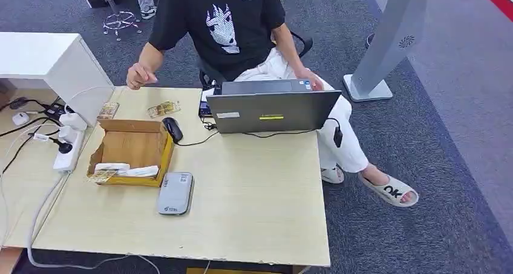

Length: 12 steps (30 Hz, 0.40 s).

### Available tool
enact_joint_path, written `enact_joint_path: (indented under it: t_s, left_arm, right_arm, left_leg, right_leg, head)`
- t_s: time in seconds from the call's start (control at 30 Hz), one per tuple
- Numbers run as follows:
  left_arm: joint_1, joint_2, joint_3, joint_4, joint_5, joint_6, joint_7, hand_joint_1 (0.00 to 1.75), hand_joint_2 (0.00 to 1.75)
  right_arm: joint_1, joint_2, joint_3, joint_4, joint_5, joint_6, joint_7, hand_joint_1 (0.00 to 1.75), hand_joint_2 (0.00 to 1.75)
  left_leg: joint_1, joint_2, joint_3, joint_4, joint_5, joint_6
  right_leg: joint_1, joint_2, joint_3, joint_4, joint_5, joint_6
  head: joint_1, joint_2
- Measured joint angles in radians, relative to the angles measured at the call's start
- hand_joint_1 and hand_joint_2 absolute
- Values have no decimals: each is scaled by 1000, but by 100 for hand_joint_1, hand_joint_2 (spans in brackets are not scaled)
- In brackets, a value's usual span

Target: Pass the card to the sensor for recognition and then transmit it.

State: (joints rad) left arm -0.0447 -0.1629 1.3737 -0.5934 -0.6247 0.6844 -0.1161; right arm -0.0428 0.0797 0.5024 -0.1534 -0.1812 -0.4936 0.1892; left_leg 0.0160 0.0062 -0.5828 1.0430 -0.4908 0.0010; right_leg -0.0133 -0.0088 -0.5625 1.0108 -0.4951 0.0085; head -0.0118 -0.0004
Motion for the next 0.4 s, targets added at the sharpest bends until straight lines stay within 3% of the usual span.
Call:
enact_joint_path:
  t_s: [0.03,0.13,0.27,0.4]
  left_arm:
    - [-6,5,-2,46,-53,-2,56,0,175]
    - [-16,6,-28,162,-151,-56,104,0,175]
    - [-24,6,-102,242,-266,-110,92,0,175]
    - [-28,1,-202,288,-398,-161,16,0,175]
  right_arm:
    - [-1,0,1,0,-3,0,2,0,175]
    - [-1,0,3,0,-8,0,3,0,175]
    - [-1,0,5,0,-9,0,14,0,175]
    - [-2,0,5,0,-8,0,17,0,175]
  left_leg:
    - [0,0,0,0,0,0]
    - [0,0,0,0,0,0]
    - [0,0,0,0,0,0]
    - [0,0,0,0,0,0]
  right_leg:
    - [0,0,0,0,0,0]
    - [0,0,0,0,0,0]
    - [0,0,0,0,0,0]
    - [0,0,0,0,0,0]
  head:
    - [0,0]
    - [1,0]
    - [2,0]
    - [1,0]
